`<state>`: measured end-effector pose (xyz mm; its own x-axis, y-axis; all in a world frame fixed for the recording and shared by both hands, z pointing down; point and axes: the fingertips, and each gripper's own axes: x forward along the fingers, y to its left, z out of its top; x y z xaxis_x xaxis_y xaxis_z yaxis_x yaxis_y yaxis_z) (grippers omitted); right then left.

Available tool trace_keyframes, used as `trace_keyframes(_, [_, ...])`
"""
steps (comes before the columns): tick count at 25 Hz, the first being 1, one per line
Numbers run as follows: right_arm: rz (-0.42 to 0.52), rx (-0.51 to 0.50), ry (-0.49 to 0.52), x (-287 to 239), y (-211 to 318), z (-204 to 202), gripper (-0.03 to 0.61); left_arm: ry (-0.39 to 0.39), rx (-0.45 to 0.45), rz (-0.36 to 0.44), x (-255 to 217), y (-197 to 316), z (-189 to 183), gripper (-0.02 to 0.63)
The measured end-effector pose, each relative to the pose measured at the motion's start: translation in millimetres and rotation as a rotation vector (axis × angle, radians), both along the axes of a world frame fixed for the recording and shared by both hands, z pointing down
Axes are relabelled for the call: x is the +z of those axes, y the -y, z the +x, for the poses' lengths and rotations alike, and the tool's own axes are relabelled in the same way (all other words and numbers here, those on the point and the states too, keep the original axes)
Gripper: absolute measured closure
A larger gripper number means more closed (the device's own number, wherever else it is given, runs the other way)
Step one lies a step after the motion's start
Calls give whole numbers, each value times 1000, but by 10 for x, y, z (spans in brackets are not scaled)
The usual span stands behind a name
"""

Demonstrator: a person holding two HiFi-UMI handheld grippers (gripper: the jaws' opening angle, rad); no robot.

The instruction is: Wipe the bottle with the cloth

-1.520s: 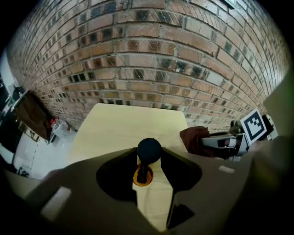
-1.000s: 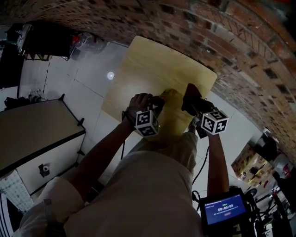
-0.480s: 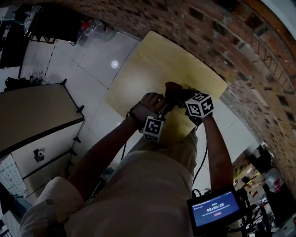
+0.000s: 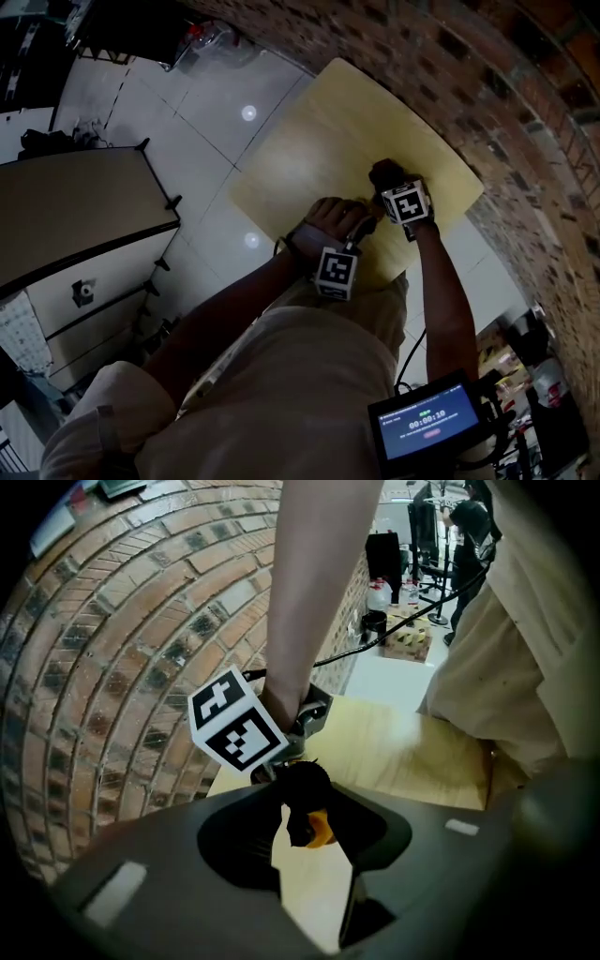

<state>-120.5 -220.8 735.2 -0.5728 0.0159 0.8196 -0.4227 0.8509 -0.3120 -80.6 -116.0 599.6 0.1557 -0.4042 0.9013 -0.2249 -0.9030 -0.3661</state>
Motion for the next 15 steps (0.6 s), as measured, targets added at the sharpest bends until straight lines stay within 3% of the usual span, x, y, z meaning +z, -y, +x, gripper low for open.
trace_keyframes(3, [61, 30, -134, 168, 52, 206, 494, -32, -96, -37, 40, -69, -26, 441])
trace_keyframes(5, [32, 136, -113, 139, 76, 403, 494, -114, -261, -82, 8, -64, -58, 440])
trace_keyframes(8, [-38, 387, 60, -124, 105, 696, 492, -271, -616, -170, -63, 28, -229, 440])
trace_keyframes(10, [-23, 472, 128, -306, 26, 923, 492, -391, -910, -246, -80, 86, -433, 439])
trace_keyframes(13, [14, 480, 189, -509, -276, 1115, 492, -646, -1354, -389, -30, 124, -683, 440])
trace_keyframes(15, [37, 431, 220, -605, -513, 1116, 492, -802, -1571, -484, 19, 114, -736, 441])
